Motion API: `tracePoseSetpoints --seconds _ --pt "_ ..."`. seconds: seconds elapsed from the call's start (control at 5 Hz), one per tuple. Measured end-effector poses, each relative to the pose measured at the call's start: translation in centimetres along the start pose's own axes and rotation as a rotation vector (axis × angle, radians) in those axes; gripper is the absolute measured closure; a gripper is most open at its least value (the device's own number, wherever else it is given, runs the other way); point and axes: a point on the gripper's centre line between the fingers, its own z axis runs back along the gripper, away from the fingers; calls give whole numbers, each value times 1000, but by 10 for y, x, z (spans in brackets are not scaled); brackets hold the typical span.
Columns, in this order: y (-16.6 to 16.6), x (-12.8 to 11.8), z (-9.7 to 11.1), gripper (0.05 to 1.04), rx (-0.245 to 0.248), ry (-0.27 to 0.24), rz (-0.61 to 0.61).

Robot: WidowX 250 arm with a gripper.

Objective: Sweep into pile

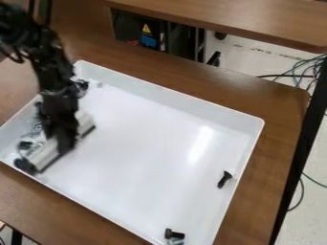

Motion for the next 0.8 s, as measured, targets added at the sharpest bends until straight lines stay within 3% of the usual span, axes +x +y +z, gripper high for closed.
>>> tracePoseSetpoints --seconds 0.4,0.6,0.8 --pt "17 -1 5 726 17 27 -36" --pt "-10 13 11 726 8 39 -92" --pt "-44 25 33 726 11 23 -122"
